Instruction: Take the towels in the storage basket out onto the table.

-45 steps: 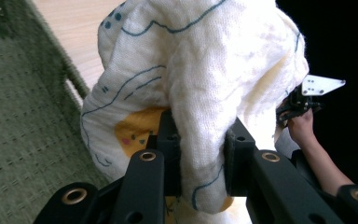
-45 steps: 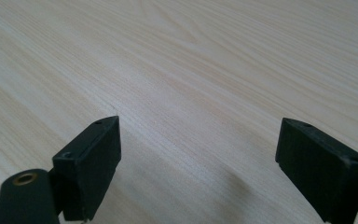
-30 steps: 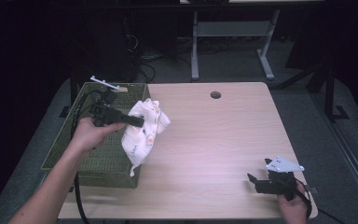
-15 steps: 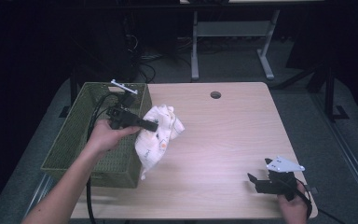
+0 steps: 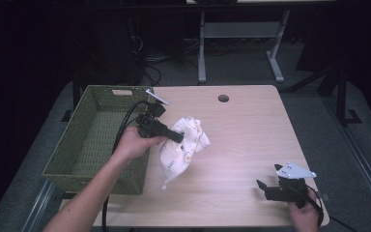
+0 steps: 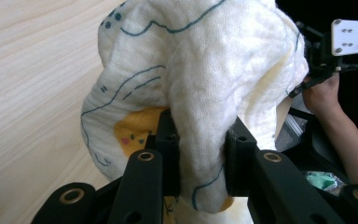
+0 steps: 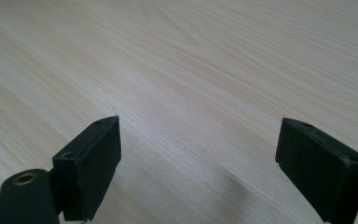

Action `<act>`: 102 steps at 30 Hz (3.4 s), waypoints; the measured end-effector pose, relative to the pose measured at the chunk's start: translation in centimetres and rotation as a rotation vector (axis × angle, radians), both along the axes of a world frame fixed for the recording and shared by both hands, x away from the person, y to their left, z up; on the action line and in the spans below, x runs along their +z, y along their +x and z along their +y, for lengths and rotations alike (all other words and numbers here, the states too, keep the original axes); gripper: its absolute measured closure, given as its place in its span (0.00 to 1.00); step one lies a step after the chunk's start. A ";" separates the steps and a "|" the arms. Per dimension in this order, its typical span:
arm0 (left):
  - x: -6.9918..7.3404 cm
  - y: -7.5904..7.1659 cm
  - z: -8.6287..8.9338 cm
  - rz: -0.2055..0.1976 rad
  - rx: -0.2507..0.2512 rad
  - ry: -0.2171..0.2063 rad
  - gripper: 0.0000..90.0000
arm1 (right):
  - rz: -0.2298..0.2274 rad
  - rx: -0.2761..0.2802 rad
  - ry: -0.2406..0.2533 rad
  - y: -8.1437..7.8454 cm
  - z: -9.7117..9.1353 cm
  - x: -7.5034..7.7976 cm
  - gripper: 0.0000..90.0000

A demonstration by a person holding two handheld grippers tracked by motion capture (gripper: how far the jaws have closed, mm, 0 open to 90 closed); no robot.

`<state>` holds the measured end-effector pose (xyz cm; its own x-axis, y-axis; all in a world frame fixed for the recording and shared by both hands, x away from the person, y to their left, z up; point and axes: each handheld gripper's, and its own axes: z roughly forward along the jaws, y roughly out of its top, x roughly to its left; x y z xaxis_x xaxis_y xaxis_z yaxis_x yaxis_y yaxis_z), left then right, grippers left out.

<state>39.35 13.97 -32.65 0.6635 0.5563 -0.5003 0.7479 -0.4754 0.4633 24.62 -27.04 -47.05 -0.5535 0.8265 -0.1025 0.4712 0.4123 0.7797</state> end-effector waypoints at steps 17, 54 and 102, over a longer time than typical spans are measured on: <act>-3.6 0.8 -4.9 0.030 -0.025 0.020 0.80 | -0.005 -0.004 0.011 -0.1 -0.2 0.1 0.15; -8.6 3.9 -7.9 0.051 0.117 0.001 0.78 | 0.001 0.004 0.011 0.0 -0.1 0.0 0.15; -9.0 1.5 -8.0 -0.127 0.159 -0.010 0.38 | 0.003 0.023 -0.003 0.2 0.3 -0.1 0.15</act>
<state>40.82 5.94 -41.70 0.6260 0.6545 -0.4240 0.7483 -0.3512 0.5627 24.85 -26.74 -47.18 -0.5730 0.8131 -0.1031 0.4641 0.4256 0.7768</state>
